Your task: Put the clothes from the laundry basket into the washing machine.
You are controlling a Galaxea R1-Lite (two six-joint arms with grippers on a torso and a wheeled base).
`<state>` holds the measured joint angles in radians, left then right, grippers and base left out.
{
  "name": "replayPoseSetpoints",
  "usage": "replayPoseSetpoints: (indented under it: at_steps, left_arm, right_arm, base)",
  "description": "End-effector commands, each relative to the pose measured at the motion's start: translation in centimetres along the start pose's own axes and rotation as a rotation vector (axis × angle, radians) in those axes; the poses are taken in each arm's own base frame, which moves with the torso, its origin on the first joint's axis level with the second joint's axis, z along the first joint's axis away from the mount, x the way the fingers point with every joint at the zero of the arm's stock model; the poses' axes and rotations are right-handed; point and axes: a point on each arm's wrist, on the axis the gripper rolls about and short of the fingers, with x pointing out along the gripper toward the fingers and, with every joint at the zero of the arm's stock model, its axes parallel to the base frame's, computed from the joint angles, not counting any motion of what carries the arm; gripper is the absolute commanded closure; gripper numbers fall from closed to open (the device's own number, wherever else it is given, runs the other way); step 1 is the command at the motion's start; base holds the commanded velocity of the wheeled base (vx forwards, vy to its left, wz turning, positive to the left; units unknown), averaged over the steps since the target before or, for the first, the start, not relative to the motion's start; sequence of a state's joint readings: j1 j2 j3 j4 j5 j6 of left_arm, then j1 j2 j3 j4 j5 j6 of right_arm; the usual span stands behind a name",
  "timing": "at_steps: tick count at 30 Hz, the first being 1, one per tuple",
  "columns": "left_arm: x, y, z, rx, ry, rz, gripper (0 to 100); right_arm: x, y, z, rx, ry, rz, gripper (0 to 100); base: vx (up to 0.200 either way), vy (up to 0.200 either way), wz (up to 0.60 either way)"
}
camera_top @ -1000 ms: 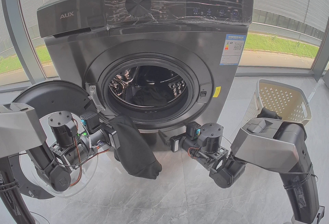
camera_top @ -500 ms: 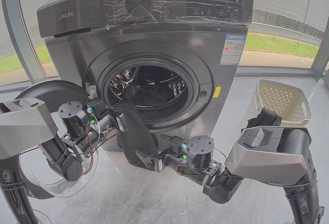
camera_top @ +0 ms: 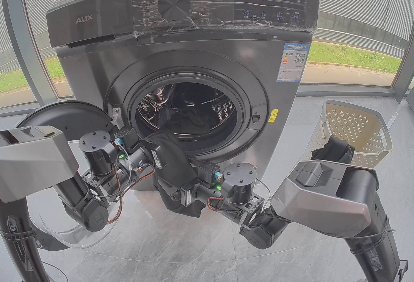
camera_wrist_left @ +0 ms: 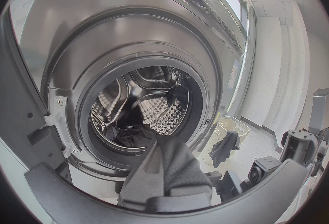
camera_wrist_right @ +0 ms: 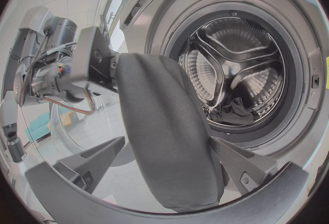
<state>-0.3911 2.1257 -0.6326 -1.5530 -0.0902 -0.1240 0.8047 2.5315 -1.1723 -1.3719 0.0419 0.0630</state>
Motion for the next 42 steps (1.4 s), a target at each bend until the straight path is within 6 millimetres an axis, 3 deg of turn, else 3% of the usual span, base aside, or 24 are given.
replayPoseSetpoints:
  at_steps: [1, 9, 13, 21, 29, 37, 38, 42]
  left_arm:
    - [-0.3, -0.3, -0.3, -0.002, 0.014, -0.003, 100]
    - [-0.3, -0.5, -0.3, -0.001, 0.016, -0.009, 100]
    - [-0.4, -0.5, -0.4, -0.003, 0.019, -0.007, 100]
    - [-0.5, -0.4, -0.3, -0.002, 0.019, -0.006, 100]
    - [-0.6, -0.1, -0.3, -0.002, 0.021, 0.004, 100]
    - [-0.6, -0.4, -0.3, -0.002, 0.020, -0.004, 100]
    - [-0.6, -0.4, -0.3, -0.003, 0.022, -0.004, 100]
    - [-0.8, -0.4, -0.2, -0.004, 0.021, -0.006, 100]
  right_arm:
    - [0.7, 0.1, -1.4, 0.000, 0.010, 0.004, 0]
    - [1.1, -0.4, -1.8, -0.001, 0.012, -0.016, 0]
    - [1.5, -2.4, -1.9, -0.030, -0.002, -0.089, 0]
    - [1.3, -4.4, -1.7, -0.032, -0.005, -0.152, 0]
    - [0.8, -4.6, -1.9, -0.026, 0.011, -0.182, 0]
    - [0.5, -3.6, -3.1, -0.027, 0.039, -0.158, 0]
    - [0.5, -3.6, -3.1, -0.029, 0.036, -0.158, 100]
    - [0.6, -3.7, -2.8, -0.027, 0.025, -0.155, 100]
  base:
    - [0.000, 0.000, 0.00]
    - [0.000, 0.000, 0.00]
    - [0.000, 0.000, 0.00]
    - [0.000, 0.000, 0.00]
    - [0.000, 0.000, 0.00]
    - [0.000, 0.000, 0.00]
    - [0.000, 0.000, 0.00]
    - [0.000, 0.000, 0.00]
